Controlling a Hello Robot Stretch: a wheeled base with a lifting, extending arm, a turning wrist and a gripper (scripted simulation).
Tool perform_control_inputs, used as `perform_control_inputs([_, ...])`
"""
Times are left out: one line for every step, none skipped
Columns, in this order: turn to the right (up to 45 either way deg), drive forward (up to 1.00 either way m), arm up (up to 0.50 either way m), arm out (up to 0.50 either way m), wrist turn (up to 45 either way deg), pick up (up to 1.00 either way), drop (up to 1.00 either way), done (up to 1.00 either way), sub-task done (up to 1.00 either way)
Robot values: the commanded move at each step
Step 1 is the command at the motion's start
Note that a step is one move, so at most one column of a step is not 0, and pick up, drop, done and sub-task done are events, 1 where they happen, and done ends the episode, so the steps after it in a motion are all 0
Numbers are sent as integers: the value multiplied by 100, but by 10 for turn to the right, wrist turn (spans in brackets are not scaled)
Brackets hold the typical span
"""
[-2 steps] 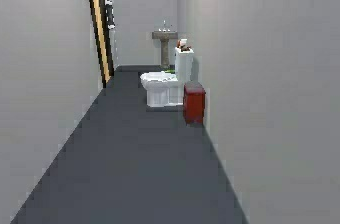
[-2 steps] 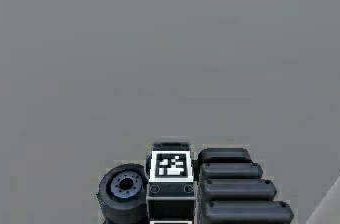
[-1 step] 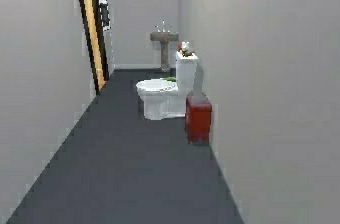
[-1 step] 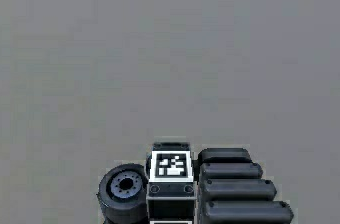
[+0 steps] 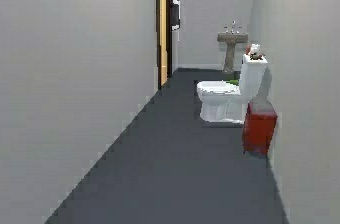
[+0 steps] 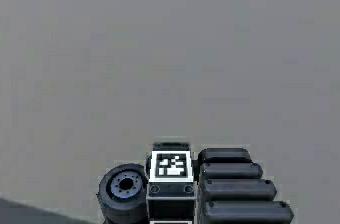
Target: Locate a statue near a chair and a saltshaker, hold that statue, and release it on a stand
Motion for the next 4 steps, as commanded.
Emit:
perform_control_inputs([0,100,0,0,0,0,0,0,0])
perform_control_inputs([0,100,0,0,0,0,0,0,0])
perform_control_inputs([0,65,0,0,0,0,0,0,0])
perform_control_inputs([90,0,0,0,0,0,0,0,0])
